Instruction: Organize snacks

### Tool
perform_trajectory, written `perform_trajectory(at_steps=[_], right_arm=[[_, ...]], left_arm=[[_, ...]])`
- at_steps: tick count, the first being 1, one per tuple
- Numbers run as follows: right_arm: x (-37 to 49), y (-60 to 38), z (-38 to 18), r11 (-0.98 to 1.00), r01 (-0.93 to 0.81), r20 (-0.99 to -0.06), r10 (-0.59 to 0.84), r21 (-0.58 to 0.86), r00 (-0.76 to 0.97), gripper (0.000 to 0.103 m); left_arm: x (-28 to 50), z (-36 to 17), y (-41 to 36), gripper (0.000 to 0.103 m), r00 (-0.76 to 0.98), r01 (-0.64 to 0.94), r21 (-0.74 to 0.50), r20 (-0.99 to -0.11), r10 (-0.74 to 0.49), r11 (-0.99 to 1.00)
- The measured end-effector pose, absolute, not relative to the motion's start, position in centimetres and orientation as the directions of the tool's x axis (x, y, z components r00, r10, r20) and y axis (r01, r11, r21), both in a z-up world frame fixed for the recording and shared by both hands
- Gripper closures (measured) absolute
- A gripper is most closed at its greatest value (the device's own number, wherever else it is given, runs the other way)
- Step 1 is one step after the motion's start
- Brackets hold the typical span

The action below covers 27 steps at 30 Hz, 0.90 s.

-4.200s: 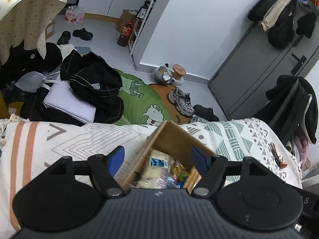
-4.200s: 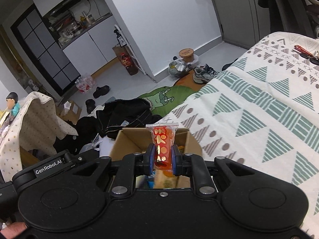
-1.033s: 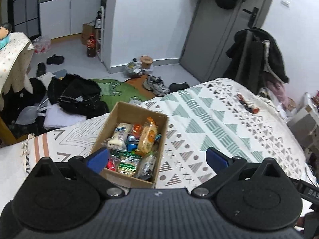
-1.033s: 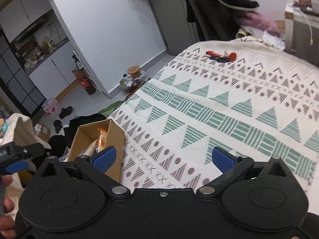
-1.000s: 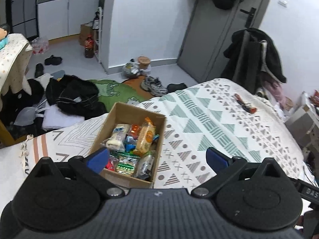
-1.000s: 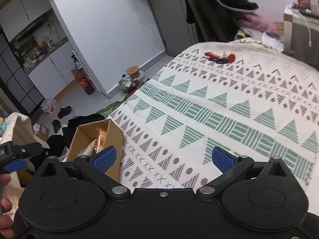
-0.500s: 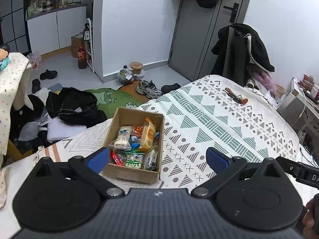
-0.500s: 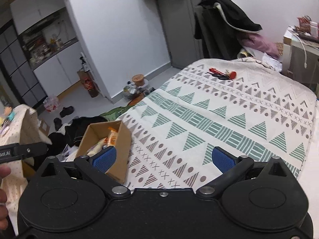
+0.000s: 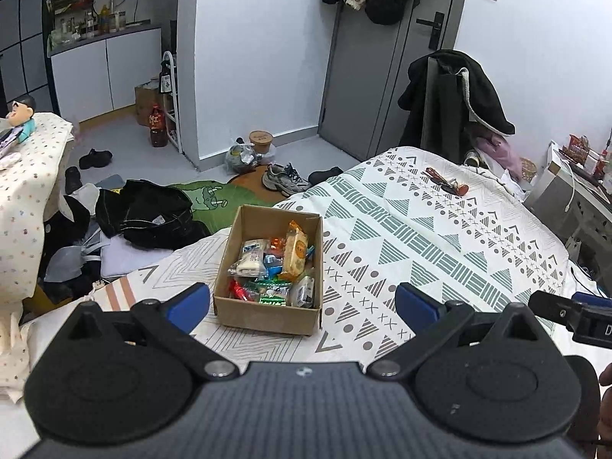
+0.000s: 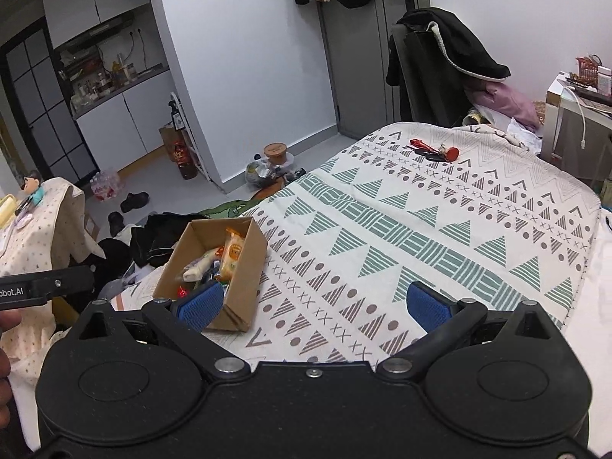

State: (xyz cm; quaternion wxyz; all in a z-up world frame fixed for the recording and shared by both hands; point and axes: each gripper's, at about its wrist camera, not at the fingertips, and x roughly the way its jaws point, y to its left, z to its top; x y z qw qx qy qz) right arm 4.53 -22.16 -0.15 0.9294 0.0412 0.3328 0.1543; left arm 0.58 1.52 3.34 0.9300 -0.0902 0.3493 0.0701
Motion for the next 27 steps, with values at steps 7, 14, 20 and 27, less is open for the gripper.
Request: perform_trajectory(at_steps=[7, 14, 20, 27], right_arm=[[2.8, -22.2, -0.1, 0.95, -0.26, -0.603, 0.312, 0.174, 0.734, 0.0], [1.6, -22.3, -0.2, 0.952, -0.255, -0.6, 0.304, 0.168, 0.74, 0.0], [0.6, -22.4, -0.3, 0.947, -0.272, -0.596, 0.318, 0.169, 0.737, 0.0], [-0.3, -22.2, 0.0, 0.937, -0.294, -0.584, 0.348, 0.189, 0.733, 0.0]], left_arm=[[-1.5, 3.7, 2.1, 0.001, 0.758, -0.215, -0.124, -0.646, 0.086, 0.969], [-3.4, 4.0, 3.0, 0.001, 0.769, -0.233, -0.143, -0.632, 0.092, 0.962], [-5.0, 4.0, 3.6, 0.001, 0.771, -0.237, -0.146, -0.63, 0.095, 0.96], [-6.2, 3.9, 3.6, 0.001, 0.778, -0.222, -0.137, -0.622, 0.091, 0.965]])
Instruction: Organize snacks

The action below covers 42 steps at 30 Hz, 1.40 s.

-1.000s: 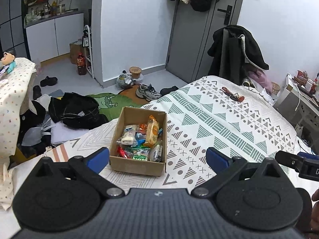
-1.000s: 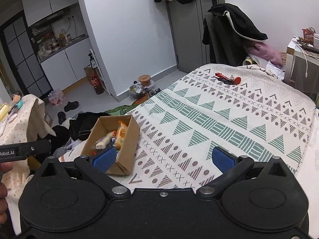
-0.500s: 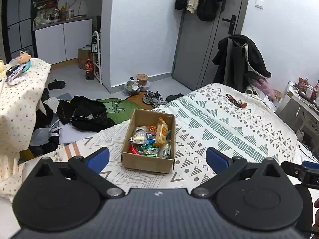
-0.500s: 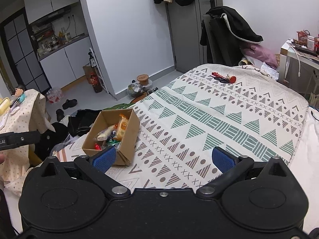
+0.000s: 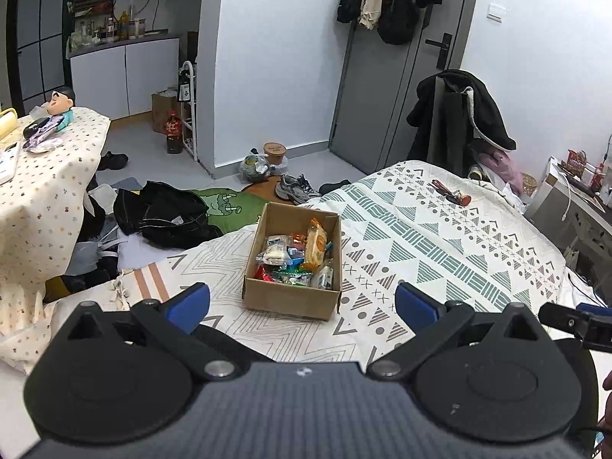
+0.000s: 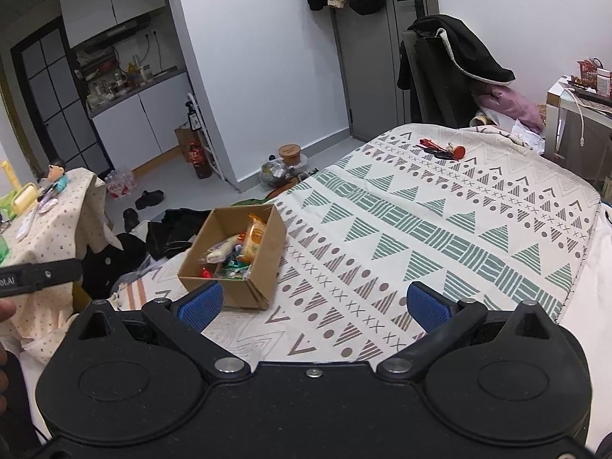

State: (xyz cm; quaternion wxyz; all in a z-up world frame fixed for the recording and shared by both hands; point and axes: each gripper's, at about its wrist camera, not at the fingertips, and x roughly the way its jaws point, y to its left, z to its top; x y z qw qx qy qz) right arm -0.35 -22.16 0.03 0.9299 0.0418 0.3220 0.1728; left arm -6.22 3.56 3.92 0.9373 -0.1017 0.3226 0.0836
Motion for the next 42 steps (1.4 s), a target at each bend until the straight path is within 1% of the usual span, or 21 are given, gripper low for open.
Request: perform_trajectory(at_steps=[13, 42], right_arm=[[-0.82, -21.56, 0.3, 0.932, -0.316, -0.575, 0.359, 0.179, 0.735, 0.0], [-0.99, -21.35, 0.2, 0.93, -0.322, -0.577, 0.364, 0.178, 0.731, 0.0]], left_arm=[[-6.67, 3.91, 3.26, 0.001, 0.787, -0.194, -0.14, -0.613, 0.069, 0.971], [-6.77, 3.52, 2.84, 0.001, 0.78, -0.177, -0.128, -0.623, 0.06, 0.976]])
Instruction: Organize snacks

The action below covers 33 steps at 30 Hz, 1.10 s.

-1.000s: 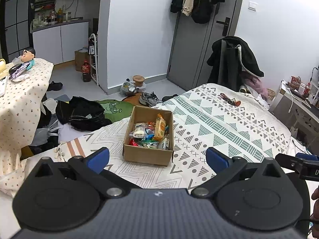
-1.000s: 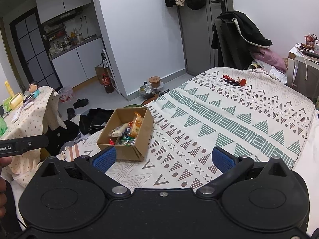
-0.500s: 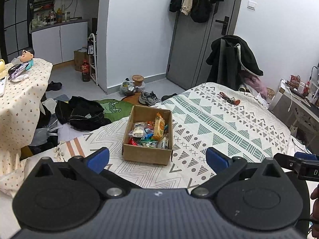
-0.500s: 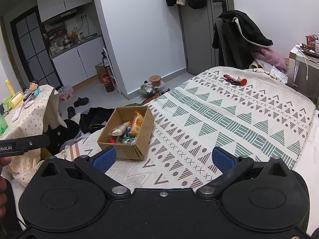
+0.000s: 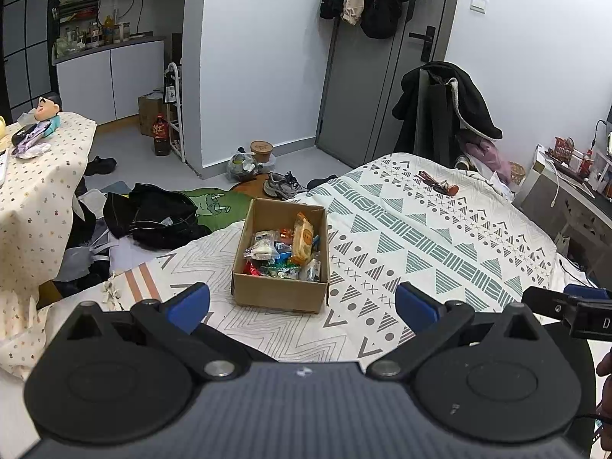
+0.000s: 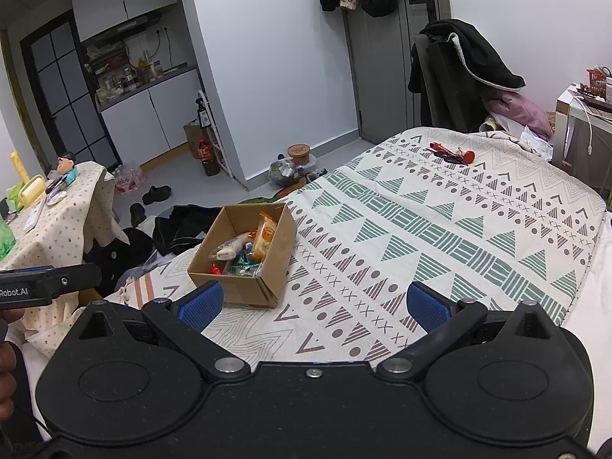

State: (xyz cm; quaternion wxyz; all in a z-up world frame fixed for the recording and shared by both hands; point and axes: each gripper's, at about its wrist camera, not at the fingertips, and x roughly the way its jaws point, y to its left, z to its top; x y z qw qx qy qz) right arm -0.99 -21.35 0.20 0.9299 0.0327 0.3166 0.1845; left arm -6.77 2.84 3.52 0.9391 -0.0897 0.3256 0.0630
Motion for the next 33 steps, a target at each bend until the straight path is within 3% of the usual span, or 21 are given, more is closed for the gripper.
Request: perform_trajectory(at_steps=[33], right_arm=[[-1.15, -21.2, 0.06, 0.928, -0.33, -0.584, 0.368, 0.175, 0.724, 0.0]], left_arm=[[-6.9, 3.37, 2.71, 0.001, 0.773, -0.169, -0.123, -0.631, 0.054, 0.978]])
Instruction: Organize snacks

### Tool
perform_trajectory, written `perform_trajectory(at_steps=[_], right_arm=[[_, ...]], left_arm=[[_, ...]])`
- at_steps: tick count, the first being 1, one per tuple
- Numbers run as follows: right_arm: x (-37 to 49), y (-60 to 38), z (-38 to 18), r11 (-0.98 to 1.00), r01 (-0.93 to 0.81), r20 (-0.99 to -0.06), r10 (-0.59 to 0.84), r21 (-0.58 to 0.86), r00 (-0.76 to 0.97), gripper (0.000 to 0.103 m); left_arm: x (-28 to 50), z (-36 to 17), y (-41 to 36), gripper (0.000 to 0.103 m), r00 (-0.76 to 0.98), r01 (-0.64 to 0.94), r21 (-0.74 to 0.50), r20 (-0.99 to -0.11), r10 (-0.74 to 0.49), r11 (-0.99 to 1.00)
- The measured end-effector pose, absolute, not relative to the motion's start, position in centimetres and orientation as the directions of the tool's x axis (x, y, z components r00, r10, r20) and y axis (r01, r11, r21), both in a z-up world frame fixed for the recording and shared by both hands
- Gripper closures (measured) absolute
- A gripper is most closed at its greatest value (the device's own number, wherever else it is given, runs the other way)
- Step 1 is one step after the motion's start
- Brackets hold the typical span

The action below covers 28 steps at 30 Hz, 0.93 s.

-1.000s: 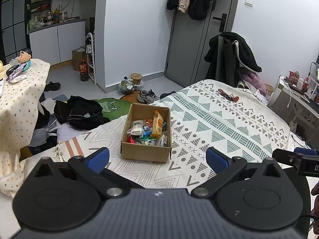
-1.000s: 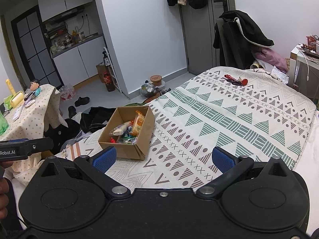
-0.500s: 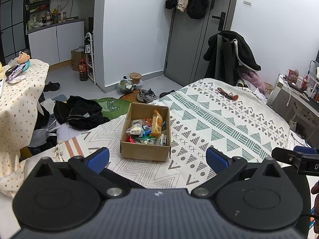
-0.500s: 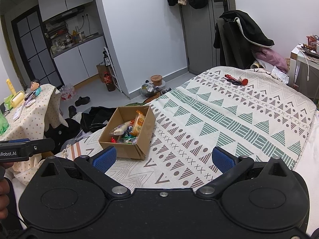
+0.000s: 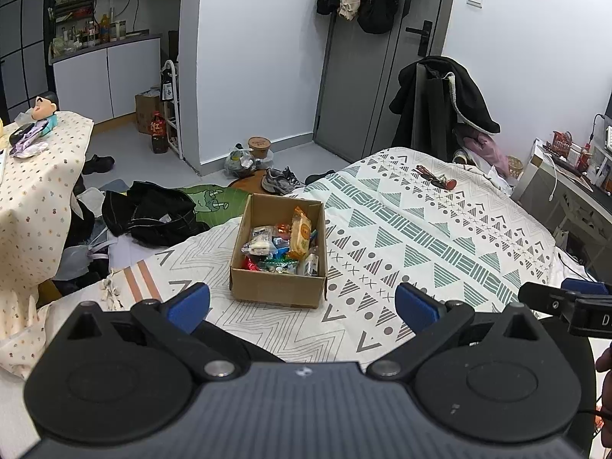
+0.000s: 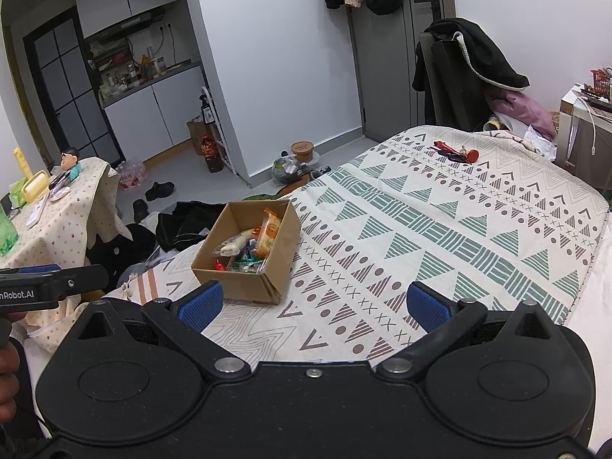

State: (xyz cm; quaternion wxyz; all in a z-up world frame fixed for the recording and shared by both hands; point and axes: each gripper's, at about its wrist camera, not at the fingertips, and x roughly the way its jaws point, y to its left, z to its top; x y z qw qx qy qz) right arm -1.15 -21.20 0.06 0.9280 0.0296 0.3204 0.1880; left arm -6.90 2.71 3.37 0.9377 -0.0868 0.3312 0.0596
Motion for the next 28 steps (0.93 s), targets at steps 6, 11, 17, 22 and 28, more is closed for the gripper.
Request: perform_trajectory(at_steps=[6, 11, 17, 22, 28], right_arm=[[-1.36, -21.04, 0.07, 0.927, -0.333, -0.583, 0.37, 0.175, 0.724, 0.0], [-1.4, -21.03, 0.07, 0.927, -0.333, -0.582, 0.37, 0.175, 0.724, 0.0], [-1.33, -21.05, 0.1, 0.927, -0.333, -0.583, 0.37, 0.175, 0.723, 0.0], [-1.31, -21.07, 0.09, 0.927, -0.333, -0.584, 0.369, 0.175, 0.723, 0.0], [-1.47, -20.91, 0.1, 0.927, -0.332, -0.586, 0.37, 0.176, 0.721, 0.0]], left_arm=[[-7.03, 3.25, 2.8, 0.001, 0.772, -0.171, -0.124, -0.634, 0.054, 0.977], [-7.01, 3.27, 2.82, 0.001, 0.771, -0.17, -0.125, -0.634, 0.053, 0.977], [-7.06, 3.16, 2.64, 0.001, 0.769, -0.166, -0.123, -0.637, 0.05, 0.978], [-7.12, 3.06, 2.51, 0.001, 0.768, -0.168, -0.118, -0.638, 0.055, 0.979], [-7.12, 3.06, 2.49, 0.001, 0.766, -0.168, -0.12, -0.641, 0.053, 0.979]])
